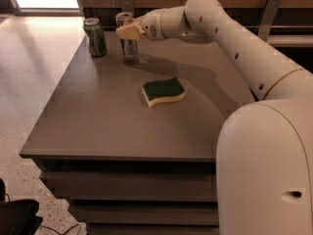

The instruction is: Move redbull can near green can

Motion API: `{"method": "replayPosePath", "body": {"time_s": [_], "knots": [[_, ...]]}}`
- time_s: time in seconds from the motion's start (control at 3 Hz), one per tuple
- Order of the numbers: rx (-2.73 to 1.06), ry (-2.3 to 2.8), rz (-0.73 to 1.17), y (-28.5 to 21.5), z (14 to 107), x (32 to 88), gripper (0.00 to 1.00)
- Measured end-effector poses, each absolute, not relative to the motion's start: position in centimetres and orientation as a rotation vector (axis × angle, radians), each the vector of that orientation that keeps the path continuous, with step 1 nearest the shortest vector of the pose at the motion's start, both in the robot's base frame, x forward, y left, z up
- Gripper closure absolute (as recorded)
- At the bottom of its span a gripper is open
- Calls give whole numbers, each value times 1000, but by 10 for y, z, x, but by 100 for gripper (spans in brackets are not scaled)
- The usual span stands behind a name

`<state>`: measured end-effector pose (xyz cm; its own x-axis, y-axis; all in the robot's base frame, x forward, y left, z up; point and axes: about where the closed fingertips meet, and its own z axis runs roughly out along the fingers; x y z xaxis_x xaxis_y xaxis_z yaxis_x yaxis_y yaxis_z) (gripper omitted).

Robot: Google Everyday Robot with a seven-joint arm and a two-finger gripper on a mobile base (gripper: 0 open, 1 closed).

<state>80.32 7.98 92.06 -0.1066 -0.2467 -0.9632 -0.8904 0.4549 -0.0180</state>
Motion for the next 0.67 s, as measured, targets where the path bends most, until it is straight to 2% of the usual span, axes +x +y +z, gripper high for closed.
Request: {"method": "replayPosePath", "body": {"time_s": [0.67], "knots": [[-991, 1599, 777, 91, 902, 809, 100]]}}
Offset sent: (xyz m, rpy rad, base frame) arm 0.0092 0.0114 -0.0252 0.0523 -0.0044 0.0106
